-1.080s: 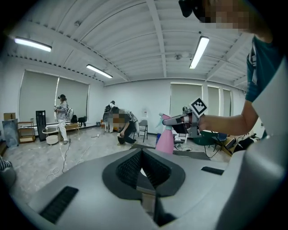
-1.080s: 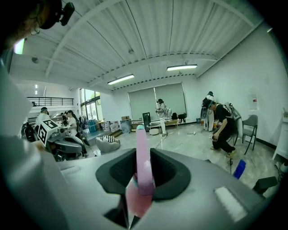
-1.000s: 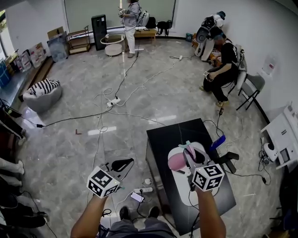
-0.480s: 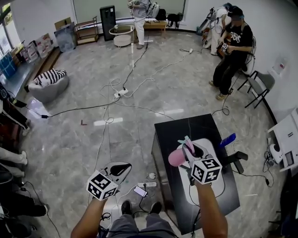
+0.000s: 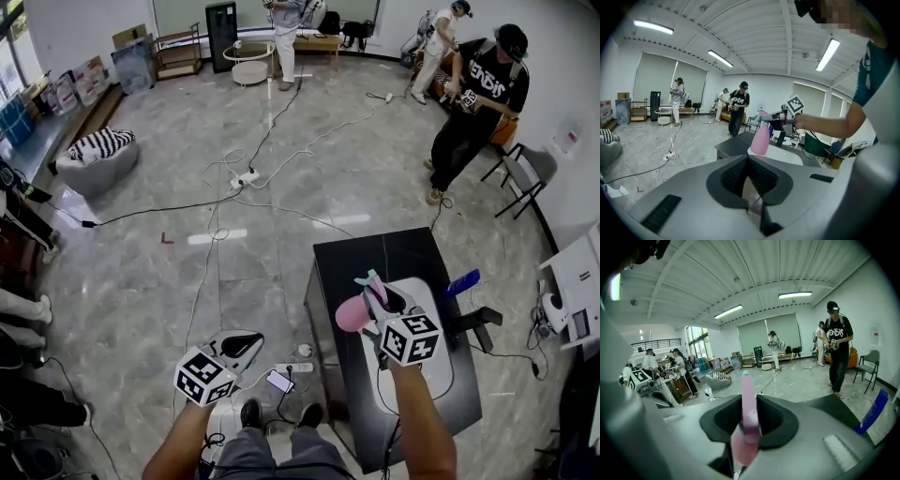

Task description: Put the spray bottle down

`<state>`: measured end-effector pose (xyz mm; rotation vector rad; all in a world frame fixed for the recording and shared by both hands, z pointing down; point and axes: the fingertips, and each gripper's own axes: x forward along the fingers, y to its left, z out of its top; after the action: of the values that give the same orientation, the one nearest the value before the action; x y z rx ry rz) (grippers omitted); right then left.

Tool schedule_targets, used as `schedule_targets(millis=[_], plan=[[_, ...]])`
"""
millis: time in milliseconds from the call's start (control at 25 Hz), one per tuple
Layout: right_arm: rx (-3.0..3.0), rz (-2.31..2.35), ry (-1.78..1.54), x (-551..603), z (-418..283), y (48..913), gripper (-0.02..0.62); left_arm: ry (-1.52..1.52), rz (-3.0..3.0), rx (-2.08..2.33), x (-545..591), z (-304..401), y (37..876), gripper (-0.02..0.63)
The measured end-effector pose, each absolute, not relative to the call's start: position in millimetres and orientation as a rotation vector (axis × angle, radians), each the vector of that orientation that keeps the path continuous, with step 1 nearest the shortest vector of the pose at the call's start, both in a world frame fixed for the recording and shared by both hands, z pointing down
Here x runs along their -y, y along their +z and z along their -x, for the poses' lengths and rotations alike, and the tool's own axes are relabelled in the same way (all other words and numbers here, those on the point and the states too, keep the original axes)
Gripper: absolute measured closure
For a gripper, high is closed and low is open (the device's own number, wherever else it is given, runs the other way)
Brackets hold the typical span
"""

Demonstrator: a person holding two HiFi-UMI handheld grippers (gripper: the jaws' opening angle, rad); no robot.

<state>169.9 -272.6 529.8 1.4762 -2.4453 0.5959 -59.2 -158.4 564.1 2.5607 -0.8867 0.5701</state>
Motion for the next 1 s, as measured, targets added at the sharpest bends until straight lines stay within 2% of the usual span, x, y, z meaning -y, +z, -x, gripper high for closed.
schedule_targets(millis=[1000], plan=[[2.375, -1.462, 0.761, 241.2, -170.4, 597.8, 0.498, 0.601, -2.453, 0.851, 114.4, 61.3, 616.3, 0.6]])
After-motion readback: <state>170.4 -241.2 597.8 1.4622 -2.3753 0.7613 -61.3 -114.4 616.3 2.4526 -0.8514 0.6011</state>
